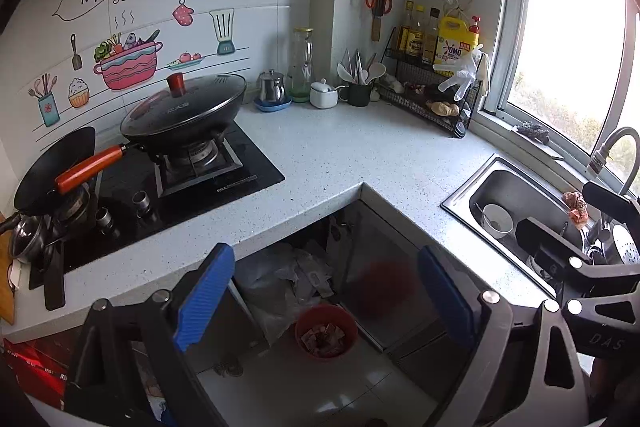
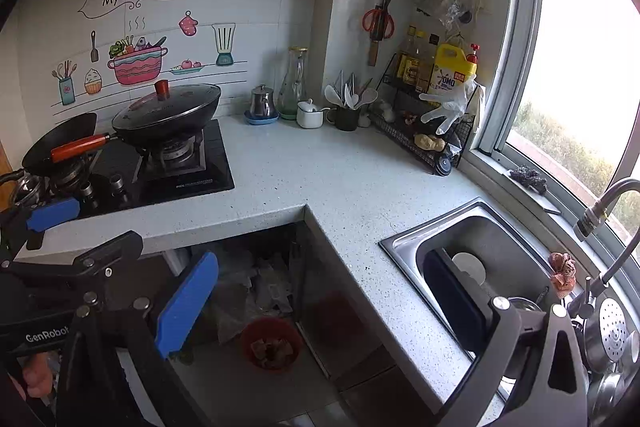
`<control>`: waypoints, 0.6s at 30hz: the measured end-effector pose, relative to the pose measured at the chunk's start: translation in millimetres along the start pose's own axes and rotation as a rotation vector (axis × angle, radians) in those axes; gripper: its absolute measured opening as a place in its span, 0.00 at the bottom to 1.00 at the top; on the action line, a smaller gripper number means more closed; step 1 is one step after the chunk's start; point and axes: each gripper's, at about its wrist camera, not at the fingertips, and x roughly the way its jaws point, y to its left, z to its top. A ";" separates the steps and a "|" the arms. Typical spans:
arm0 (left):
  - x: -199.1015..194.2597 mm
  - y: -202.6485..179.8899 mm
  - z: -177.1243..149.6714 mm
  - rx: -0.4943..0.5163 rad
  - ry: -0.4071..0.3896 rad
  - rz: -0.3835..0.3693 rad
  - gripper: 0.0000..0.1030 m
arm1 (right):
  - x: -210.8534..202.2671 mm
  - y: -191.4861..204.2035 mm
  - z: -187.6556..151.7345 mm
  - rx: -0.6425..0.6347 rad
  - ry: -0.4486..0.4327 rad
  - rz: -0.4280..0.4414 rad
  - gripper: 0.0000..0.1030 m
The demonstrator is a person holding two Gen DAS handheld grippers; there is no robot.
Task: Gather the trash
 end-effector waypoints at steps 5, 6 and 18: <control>-1.7 -2.1 -4.3 0.001 0.003 0.008 0.89 | -4.3 3.1 -1.9 -0.002 -0.027 -0.013 0.99; -1.7 -1.7 -4.9 -0.003 0.007 0.010 0.89 | -4.2 3.5 -2.2 0.002 -0.025 -0.012 0.99; -3.9 -4.0 -10.0 -0.015 0.013 0.007 0.89 | -7.3 6.9 -2.1 -0.001 -0.008 -0.007 0.99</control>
